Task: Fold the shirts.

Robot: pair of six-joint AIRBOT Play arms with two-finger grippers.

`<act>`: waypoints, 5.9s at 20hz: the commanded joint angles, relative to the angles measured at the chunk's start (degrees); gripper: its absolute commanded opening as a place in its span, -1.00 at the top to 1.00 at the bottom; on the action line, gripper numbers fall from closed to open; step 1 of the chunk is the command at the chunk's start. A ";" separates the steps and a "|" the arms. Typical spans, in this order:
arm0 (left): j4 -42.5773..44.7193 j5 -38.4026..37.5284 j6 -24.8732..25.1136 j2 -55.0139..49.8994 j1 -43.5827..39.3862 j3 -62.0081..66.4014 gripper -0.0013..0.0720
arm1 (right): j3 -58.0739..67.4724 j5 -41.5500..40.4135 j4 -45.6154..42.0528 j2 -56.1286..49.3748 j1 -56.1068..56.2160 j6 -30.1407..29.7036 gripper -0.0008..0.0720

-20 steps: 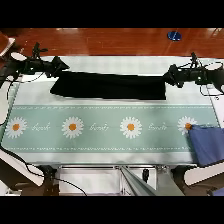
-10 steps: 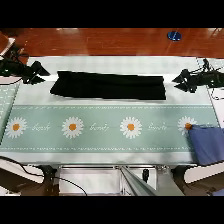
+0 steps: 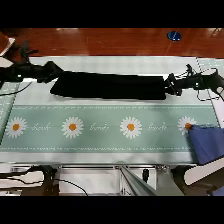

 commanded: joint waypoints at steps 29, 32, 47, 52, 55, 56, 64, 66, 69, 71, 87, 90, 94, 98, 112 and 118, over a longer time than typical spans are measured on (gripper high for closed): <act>-5.09 -0.85 -7.85 -24.24 -61.40 15.87 0.92 | -28.79 18.34 -9.62 77.75 1.22 4.09 0.93; -5.05 -1.53 -6.56 -23.19 -59.63 15.87 0.92 | -28.72 17.53 -9.14 77.29 1.22 4.09 0.93; -0.94 -5.18 -0.31 31.65 -12.00 -16.70 0.92 | -2.36 -2.36 2.40 29.09 32.81 -2.49 0.93; -1.09 -4.68 -0.33 43.08 -13.03 -32.50 0.92 | 10.34 -4.17 2.49 10.88 36.63 -0.81 0.93; -3.21 -3.67 -0.33 43.06 -13.99 -38.03 0.92 | 14.82 -4.02 3.45 4.57 36.65 1.31 0.93; -3.61 -2.27 -0.33 42.86 -14.45 -39.32 0.92 | 15.67 -4.15 4.44 3.21 36.65 1.53 0.93; -4.28 4.63 -0.37 42.73 -17.05 -42.95 0.92 | 18.53 -1.01 8.33 1.07 36.52 1.11 -0.16; -4.28 4.61 -0.37 42.73 -17.07 -42.95 0.92 | 18.53 8.90 6.97 4.00 32.87 1.31 -0.15; -4.26 4.63 -0.37 42.73 -17.05 -42.95 0.92 | 18.32 21.03 -8.24 14.32 26.88 2.67 -0.15; -4.28 4.63 -0.76 42.73 -17.05 -42.95 0.92 | 14.58 21.79 -24.50 25.66 23.98 5.40 -0.15; -4.26 5.33 -0.79 42.73 -17.05 -42.95 0.92 | -60.24 -12.76 -3.61 63.80 19.52 17.42 -0.15; -4.26 6.21 -0.81 42.73 -17.05 -42.95 0.92 | -60.04 -12.79 9.31 54.05 20.52 5.70 -0.15; -4.26 6.36 -0.81 42.73 -17.05 -42.95 0.92 | -54.77 -15.28 10.16 43.87 25.29 3.39 -0.15; -4.26 6.36 -0.81 42.73 -17.05 -42.95 0.92 | -47.91 -15.74 9.77 34.64 26.23 2.93 -0.15; -4.26 6.36 -0.81 42.71 -17.05 -42.95 0.92 | -27.54 -14.53 9.86 19.43 28.44 -2.27 0.93; -4.26 6.38 -0.81 42.73 -17.05 -42.95 0.92 | -14.25 -6.88 4.33 19.54 28.61 -3.45 0.93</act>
